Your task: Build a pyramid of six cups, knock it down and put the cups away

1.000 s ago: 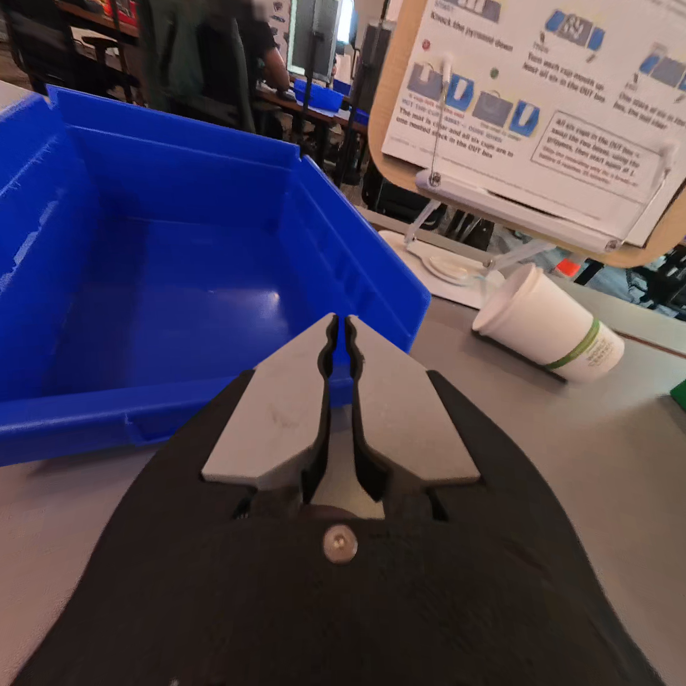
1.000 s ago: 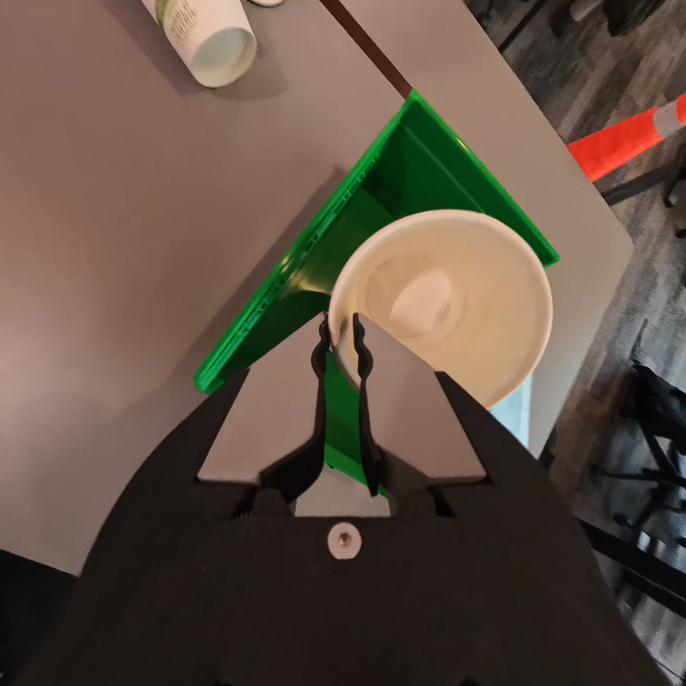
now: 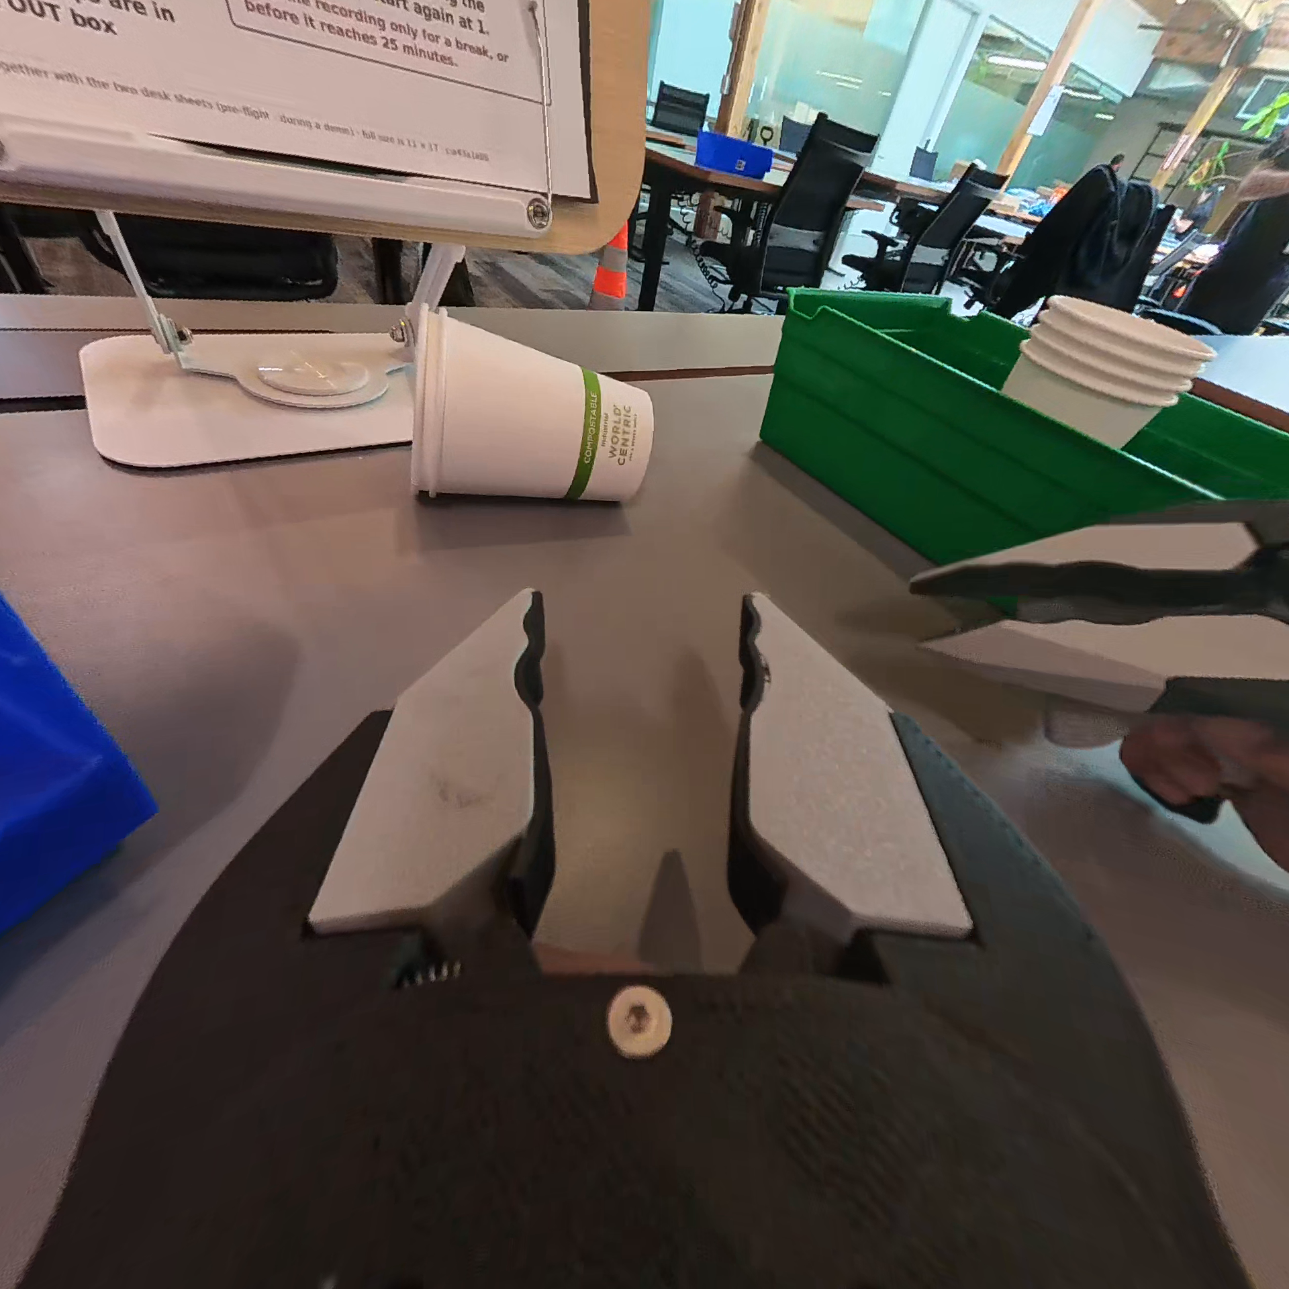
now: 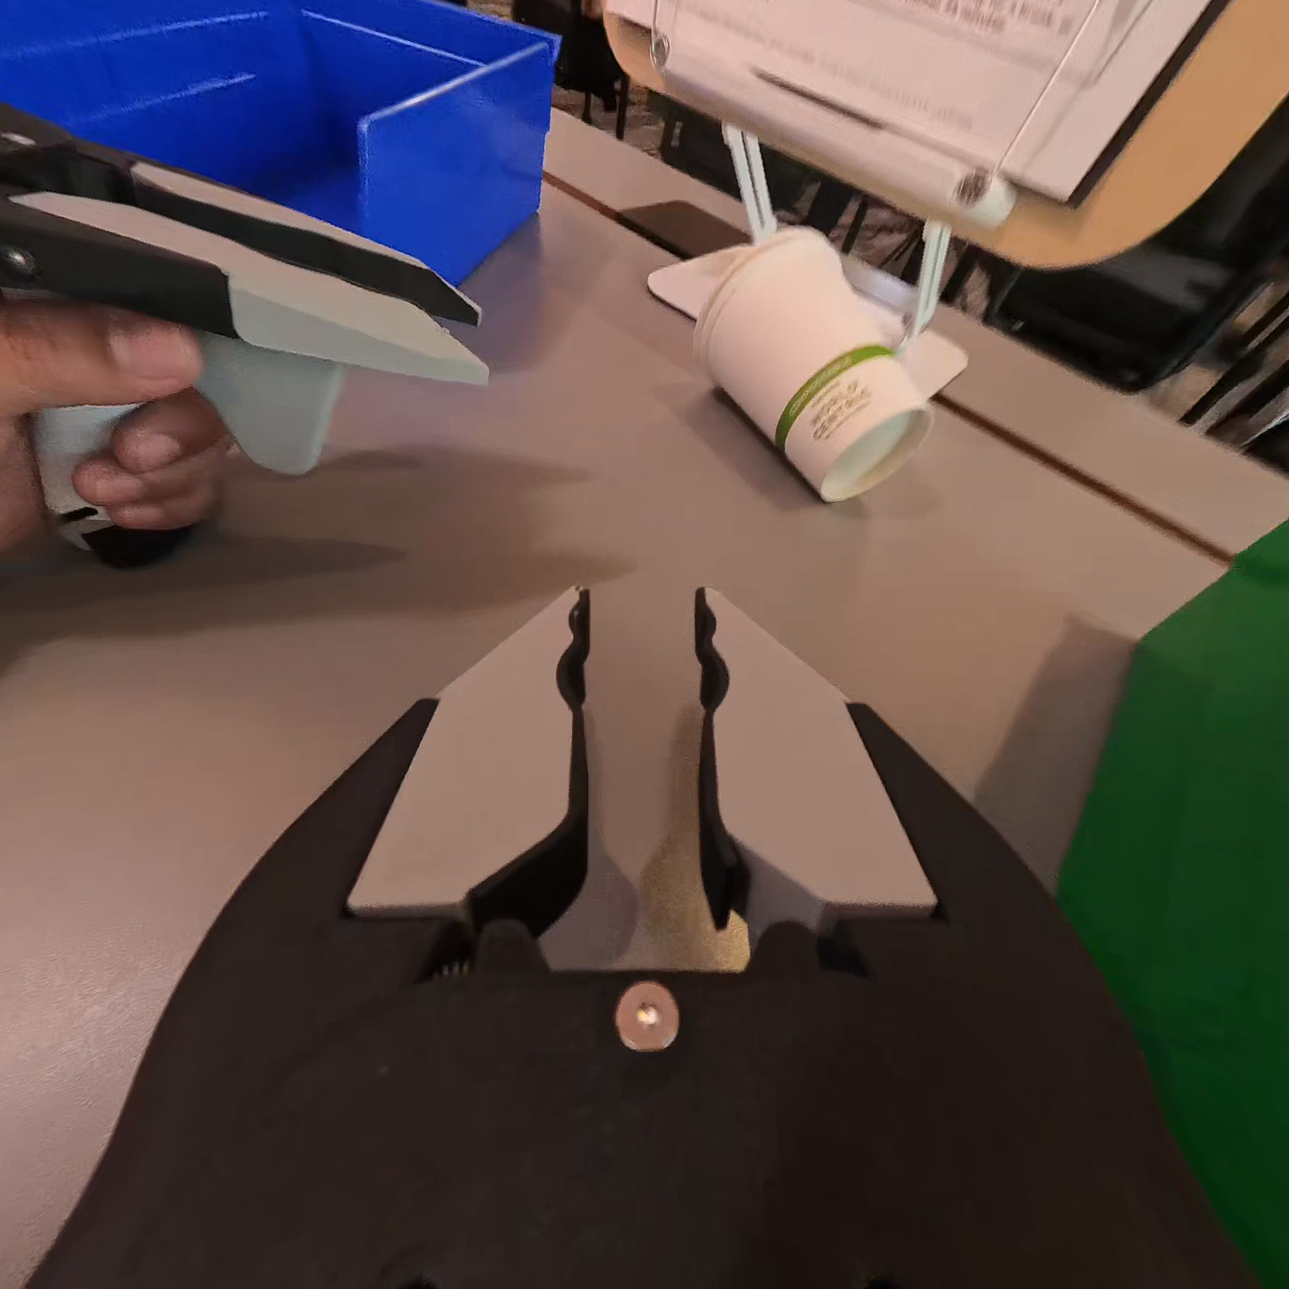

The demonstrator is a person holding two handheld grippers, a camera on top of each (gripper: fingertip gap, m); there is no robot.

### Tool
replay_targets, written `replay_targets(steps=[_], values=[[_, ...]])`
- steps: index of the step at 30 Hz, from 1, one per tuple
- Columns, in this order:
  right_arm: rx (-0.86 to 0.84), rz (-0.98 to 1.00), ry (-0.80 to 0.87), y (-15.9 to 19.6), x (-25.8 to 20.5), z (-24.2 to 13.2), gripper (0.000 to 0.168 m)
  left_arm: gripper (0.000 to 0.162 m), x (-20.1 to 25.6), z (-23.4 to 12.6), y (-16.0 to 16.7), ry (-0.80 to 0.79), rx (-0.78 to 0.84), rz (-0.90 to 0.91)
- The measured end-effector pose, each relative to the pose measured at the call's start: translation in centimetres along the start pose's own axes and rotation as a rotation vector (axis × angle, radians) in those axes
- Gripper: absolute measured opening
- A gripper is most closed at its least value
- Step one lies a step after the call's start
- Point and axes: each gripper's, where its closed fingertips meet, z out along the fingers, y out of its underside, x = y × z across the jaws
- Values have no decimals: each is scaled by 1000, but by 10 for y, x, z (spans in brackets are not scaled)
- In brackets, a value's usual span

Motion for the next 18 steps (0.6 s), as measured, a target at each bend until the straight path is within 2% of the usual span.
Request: replay_targets(steps=[1, 3, 10, 14, 18], values=[[-18, 41, -24, 8, -2, 2, 25, 54, 1, 1, 1, 1, -8, 6], [-90, 75, -45, 22, -5, 5, 33, 55, 3, 1, 1, -5, -10, 30], [-99, -22, -6, 23, -10, 5, 32, 53, 4, 9, 6, -21, -53, 69], [-128, -69, 17, 25, -13, 8, 32, 54, -7, 28, -4, -62, -29, 99], [-111, -28, -10, 23, -16, 5, 32, 55, -30, 60, -8, -119, -95, 174]])
